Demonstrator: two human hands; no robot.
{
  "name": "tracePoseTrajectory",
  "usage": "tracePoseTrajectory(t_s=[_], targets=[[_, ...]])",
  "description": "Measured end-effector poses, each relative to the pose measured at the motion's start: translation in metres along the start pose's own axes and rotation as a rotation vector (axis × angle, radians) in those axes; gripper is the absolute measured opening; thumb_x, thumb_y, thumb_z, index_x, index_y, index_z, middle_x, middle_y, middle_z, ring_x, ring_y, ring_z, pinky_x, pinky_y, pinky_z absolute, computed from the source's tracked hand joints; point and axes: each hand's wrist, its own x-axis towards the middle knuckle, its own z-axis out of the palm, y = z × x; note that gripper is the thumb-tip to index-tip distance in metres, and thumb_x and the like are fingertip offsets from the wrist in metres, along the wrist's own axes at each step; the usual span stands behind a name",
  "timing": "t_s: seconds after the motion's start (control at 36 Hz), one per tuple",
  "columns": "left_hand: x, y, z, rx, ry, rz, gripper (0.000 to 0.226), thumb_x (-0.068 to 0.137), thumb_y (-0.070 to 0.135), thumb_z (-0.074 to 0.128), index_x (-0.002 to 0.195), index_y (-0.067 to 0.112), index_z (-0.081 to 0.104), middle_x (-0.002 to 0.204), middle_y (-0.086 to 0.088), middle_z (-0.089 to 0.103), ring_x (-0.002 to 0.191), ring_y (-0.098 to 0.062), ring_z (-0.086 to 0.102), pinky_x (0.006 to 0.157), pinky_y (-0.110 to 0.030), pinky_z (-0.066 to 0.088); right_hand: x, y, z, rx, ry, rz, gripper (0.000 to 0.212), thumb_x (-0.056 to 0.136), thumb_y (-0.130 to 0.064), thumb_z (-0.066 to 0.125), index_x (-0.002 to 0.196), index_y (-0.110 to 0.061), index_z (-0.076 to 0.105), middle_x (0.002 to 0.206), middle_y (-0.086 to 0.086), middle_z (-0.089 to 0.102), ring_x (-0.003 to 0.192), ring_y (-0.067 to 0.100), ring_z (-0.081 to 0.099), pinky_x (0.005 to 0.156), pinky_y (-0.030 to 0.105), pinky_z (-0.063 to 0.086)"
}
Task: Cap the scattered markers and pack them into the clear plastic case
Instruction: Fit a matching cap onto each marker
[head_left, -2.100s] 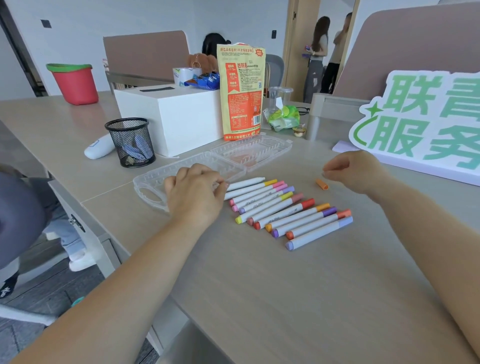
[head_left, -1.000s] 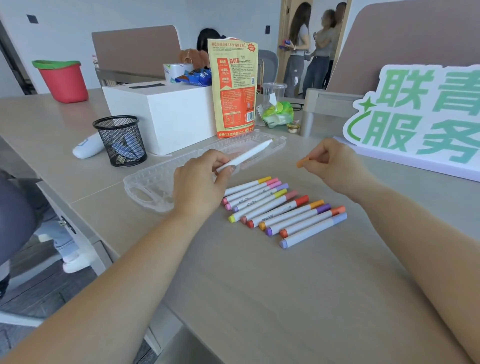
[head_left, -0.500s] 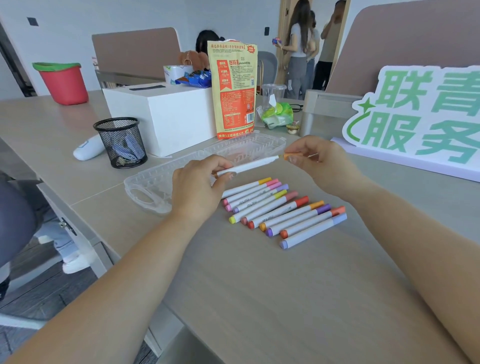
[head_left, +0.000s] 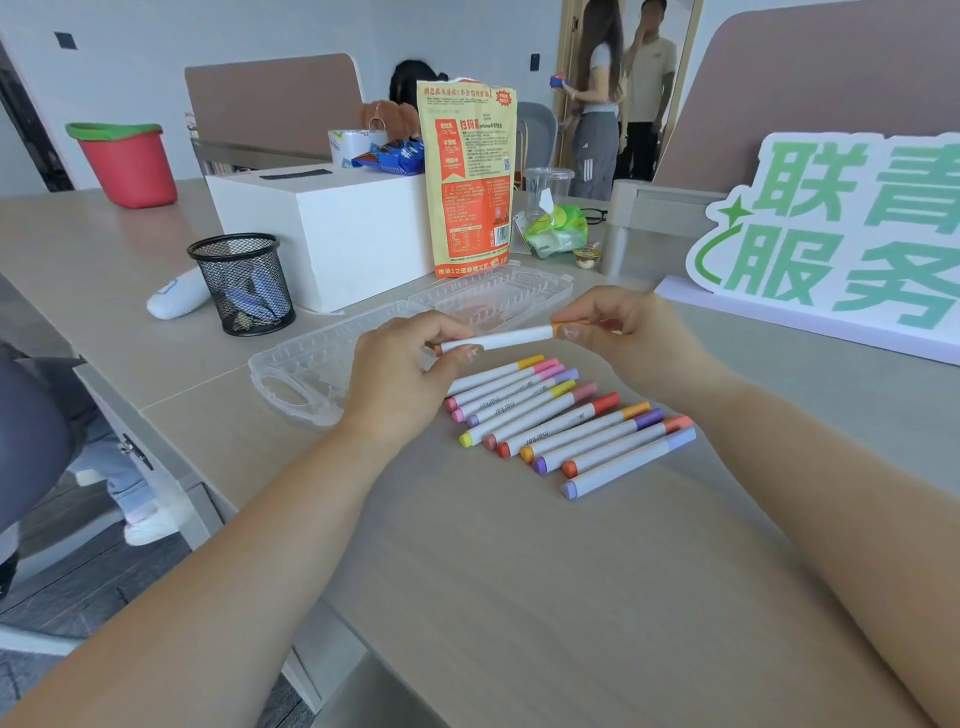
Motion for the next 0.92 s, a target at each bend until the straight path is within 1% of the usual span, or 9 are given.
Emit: tracePoseTrajectory(t_s=[0.14, 0.33, 0.42, 0.53, 0.64, 0.69, 0.75, 0.81, 0.92], targets=[[0.001, 0.001, -0.001, -0.034, -0.006, -0.012, 0.010, 0.082, 0.017, 0.072, 0.087, 0.026, 0.071, 0.086, 0.014, 0.068, 0.085, -0.007, 0.061, 0.079, -0.021, 0.045, 0.001, 0.000, 0.002, 0.053, 0.018, 0.013, 0.006, 0.088, -0.012, 0.065, 0.092, -0.013, 0.069, 0.081, -0.013, 0.065, 0.066, -0.009, 0.055, 0.067, 0.003, 0.040], [0.001, 0.001, -0.003, -0.061, -0.008, -0.014, 0.012, 0.082, 0.016, 0.071, 0.086, 0.027, 0.071, 0.085, 0.012, 0.069, 0.083, -0.007, 0.060, 0.078, -0.023, 0.045, 0.004, 0.001, 0.008, 0.057, 0.024, 0.011, 0.007, 0.088, -0.010, 0.064, 0.089, -0.015, 0.069, 0.083, -0.007, 0.066, 0.070, -0.004, 0.055, 0.069, 0.006, 0.043], [0.001, -0.001, -0.003, -0.041, -0.005, -0.021, 0.010, 0.082, 0.017, 0.072, 0.087, 0.026, 0.073, 0.085, 0.013, 0.069, 0.083, -0.008, 0.060, 0.079, -0.026, 0.046, 0.007, 0.005, 0.011, 0.046, 0.024, 0.020, 0.007, 0.088, -0.011, 0.064, 0.091, -0.014, 0.071, 0.088, -0.003, 0.068, 0.079, 0.006, 0.059, 0.076, 0.015, 0.046], [0.003, -0.004, 0.000, 0.139, 0.036, -0.076, 0.007, 0.081, 0.029, 0.073, 0.088, 0.028, 0.075, 0.082, 0.009, 0.071, 0.083, -0.012, 0.064, 0.086, -0.032, 0.046, 0.013, 0.012, 0.018, -0.032, 0.006, 0.044, 0.016, 0.092, -0.018, 0.060, 0.102, -0.017, 0.073, 0.093, -0.015, 0.067, 0.077, -0.007, 0.058, 0.070, 0.003, 0.041], [0.004, -0.007, 0.002, 0.342, 0.075, -0.094, 0.012, 0.083, 0.040, 0.068, 0.089, 0.030, 0.073, 0.083, 0.007, 0.071, 0.089, -0.015, 0.062, 0.093, -0.032, 0.031, 0.017, 0.021, 0.021, -0.111, 0.023, 0.095, 0.026, 0.096, -0.023, 0.052, 0.118, -0.026, 0.066, 0.123, -0.010, 0.061, 0.104, 0.004, 0.057, 0.079, 0.005, 0.039], [0.005, -0.008, 0.003, 0.440, 0.052, -0.098, 0.013, 0.084, 0.042, 0.066, 0.089, 0.032, 0.072, 0.091, 0.009, 0.070, 0.099, -0.016, 0.058, 0.085, -0.028, 0.022, 0.017, 0.023, 0.020, -0.107, 0.059, 0.122, 0.025, 0.096, -0.023, 0.052, 0.117, -0.027, 0.066, 0.122, -0.010, 0.062, 0.101, 0.002, 0.054, 0.075, 0.001, 0.036], [0.004, -0.009, 0.005, 0.523, 0.014, -0.107, 0.014, 0.085, 0.043, 0.064, 0.088, 0.032, 0.072, 0.101, 0.010, 0.068, 0.106, -0.017, 0.051, 0.080, -0.028, 0.017, 0.017, 0.024, 0.018, -0.102, 0.079, 0.149, 0.024, 0.096, -0.022, 0.051, 0.115, -0.025, 0.066, 0.118, -0.008, 0.064, 0.102, 0.004, 0.054, 0.081, 0.011, 0.037], [0.004, -0.009, 0.006, 0.555, -0.017, -0.123, 0.016, 0.086, 0.042, 0.061, 0.088, 0.031, 0.072, 0.108, 0.010, 0.065, 0.108, -0.018, 0.048, 0.080, -0.028, 0.017, 0.017, 0.026, 0.016, -0.123, 0.076, 0.164, 0.024, 0.097, -0.021, 0.051, 0.115, -0.021, 0.066, 0.116, -0.007, 0.065, 0.103, 0.008, 0.055, 0.086, 0.019, 0.038], [0.003, -0.008, 0.006, 0.578, -0.025, -0.125, 0.016, 0.088, 0.041, 0.057, 0.089, 0.031, 0.070, 0.112, 0.009, 0.063, 0.111, -0.020, 0.047, 0.085, -0.031, 0.023, 0.011, 0.026, 0.010, -0.129, 0.082, 0.191, 0.024, 0.096, -0.020, 0.052, 0.116, -0.019, 0.065, 0.112, -0.008, 0.064, 0.102, 0.008, 0.054, 0.087, 0.019, 0.037]])
